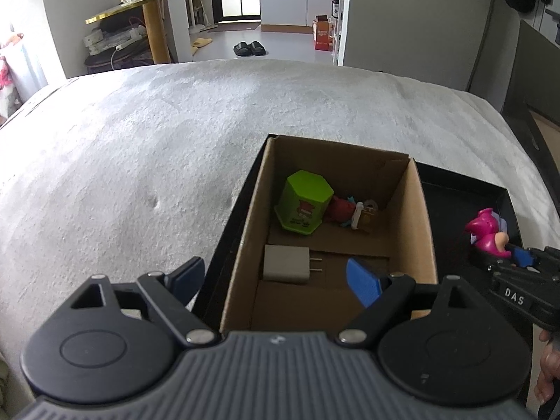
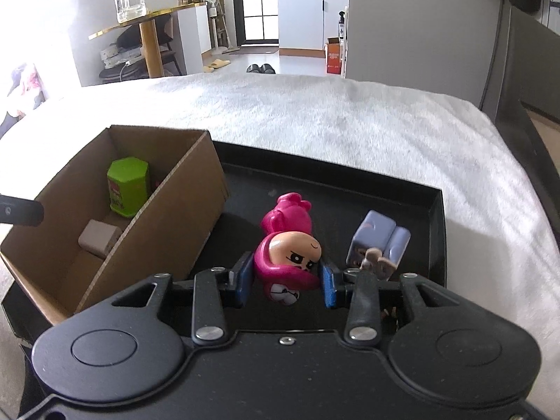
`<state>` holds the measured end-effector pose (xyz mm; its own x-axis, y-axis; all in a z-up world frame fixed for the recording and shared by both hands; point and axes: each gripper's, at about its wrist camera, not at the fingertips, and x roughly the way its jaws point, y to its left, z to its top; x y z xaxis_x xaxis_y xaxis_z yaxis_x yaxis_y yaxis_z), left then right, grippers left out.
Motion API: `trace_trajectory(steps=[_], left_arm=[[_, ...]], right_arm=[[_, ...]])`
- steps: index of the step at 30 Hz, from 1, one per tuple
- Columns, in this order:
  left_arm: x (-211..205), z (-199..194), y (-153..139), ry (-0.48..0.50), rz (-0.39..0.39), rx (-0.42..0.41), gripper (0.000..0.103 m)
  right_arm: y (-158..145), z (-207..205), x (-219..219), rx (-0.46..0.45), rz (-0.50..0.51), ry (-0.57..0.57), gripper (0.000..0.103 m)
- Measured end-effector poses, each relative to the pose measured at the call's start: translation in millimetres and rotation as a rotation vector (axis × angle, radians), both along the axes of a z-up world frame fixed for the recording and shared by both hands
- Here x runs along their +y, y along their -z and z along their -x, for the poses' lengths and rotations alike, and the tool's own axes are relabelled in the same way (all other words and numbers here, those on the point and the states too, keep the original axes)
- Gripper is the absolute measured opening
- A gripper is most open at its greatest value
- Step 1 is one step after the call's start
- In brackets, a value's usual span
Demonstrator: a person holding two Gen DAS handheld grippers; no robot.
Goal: Organize rigid objects
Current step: 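Carry the pink-haired doll with the right gripper into the box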
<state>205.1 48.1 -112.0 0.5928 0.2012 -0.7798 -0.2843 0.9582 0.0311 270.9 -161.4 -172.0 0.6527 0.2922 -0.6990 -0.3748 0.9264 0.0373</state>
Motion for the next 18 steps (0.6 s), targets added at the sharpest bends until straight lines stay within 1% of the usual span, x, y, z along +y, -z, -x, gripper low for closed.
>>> trace_trajectory(steps=[4, 11, 14, 17, 18], left_arm=[[11.3, 3.9, -3.6, -0.02, 0.012, -0.024, 0.087], [31.6, 10.7, -2.8, -0.062, 0.037, -0.048, 0.087], [41.0, 13.9, 1.1, -0.08, 0.072, -0.049, 0.086], [47.0, 16.5, 4.1, -0.07, 0.107, -0.055, 0.082], [48.4, 17.9, 4.6, -0.063, 0.115, -0.061, 0.077]], right_arm=[[-12.5, 4.3, 4.4, -0.015, -0.003, 0.011, 0.038], [-44.1, 11.0, 23.2, -0.044, -0.058, 0.03, 0.038], [-52.3, 12.6, 33.5, -0.054, -0.063, 0.028, 0.038], [-58.9, 12.6, 46.3, -0.063, -0.063, 0.023, 0.038], [-60.7, 13.3, 49.7, -0.067, -0.06, 0.019, 0.038]])
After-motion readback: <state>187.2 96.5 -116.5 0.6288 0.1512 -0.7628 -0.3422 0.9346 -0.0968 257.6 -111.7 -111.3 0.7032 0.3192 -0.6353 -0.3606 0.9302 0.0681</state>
